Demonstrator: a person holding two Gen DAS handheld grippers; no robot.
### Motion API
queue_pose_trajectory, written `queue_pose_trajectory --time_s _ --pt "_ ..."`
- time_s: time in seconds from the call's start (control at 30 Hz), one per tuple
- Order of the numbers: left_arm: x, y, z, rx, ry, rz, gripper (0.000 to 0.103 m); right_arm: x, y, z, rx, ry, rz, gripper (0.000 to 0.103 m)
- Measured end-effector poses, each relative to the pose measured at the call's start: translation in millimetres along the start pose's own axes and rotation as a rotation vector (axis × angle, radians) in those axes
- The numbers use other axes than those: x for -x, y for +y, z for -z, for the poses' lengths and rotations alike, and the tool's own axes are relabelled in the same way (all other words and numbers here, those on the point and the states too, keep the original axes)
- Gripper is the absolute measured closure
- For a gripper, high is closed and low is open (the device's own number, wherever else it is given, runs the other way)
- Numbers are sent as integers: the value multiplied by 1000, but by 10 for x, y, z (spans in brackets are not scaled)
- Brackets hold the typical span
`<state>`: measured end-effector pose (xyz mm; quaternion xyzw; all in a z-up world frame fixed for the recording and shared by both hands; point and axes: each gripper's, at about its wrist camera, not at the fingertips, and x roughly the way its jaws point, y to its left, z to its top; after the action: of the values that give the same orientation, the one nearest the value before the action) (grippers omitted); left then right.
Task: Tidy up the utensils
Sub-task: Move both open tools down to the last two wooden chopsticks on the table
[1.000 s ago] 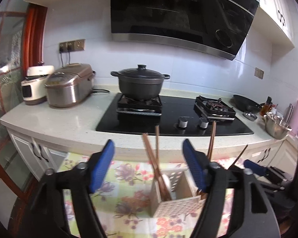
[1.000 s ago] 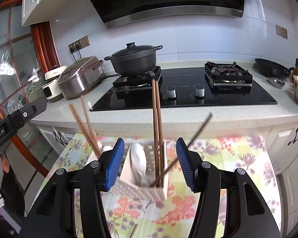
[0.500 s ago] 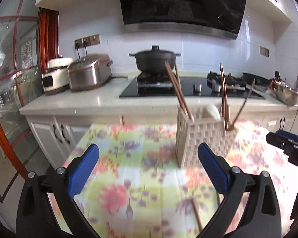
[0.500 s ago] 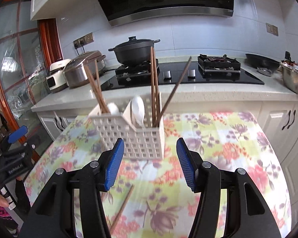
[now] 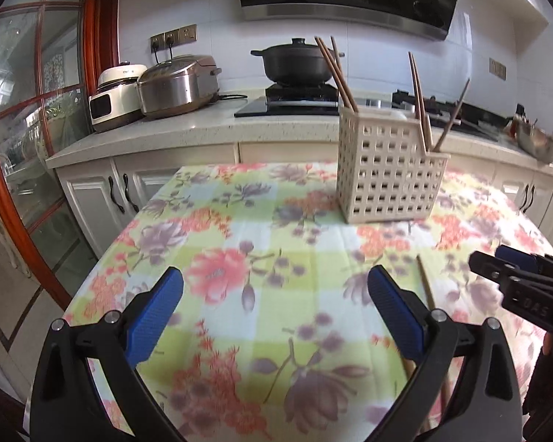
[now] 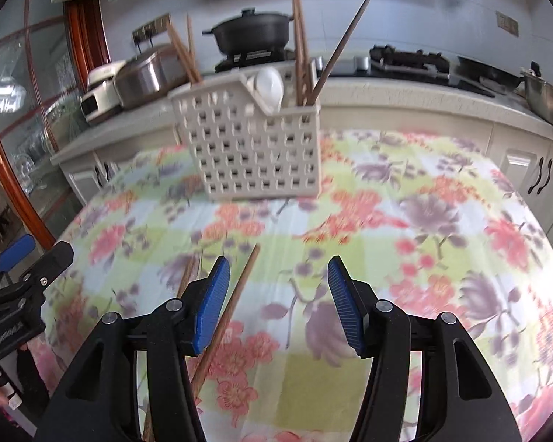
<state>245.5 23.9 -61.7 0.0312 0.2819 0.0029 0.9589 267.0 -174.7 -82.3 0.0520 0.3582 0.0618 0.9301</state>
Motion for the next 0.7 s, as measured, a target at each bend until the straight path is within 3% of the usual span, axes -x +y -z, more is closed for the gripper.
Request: queue_pose_trajectory --time_s 0.3,0.53,0.6,0.7 --pt "-38 -95 175 -44 29 10 6 -351 247 133 77 130 45 50" --pt "-94 -47 191 -18 59 44 6 -466 352 142 118 171 84 52" --pt "-109 -28 190 -16 65 52 6 -479 362 137 122 171 90 55" --pt "-142 -28 181 -21 77 64 6 -463 385 148 131 170 81 76"
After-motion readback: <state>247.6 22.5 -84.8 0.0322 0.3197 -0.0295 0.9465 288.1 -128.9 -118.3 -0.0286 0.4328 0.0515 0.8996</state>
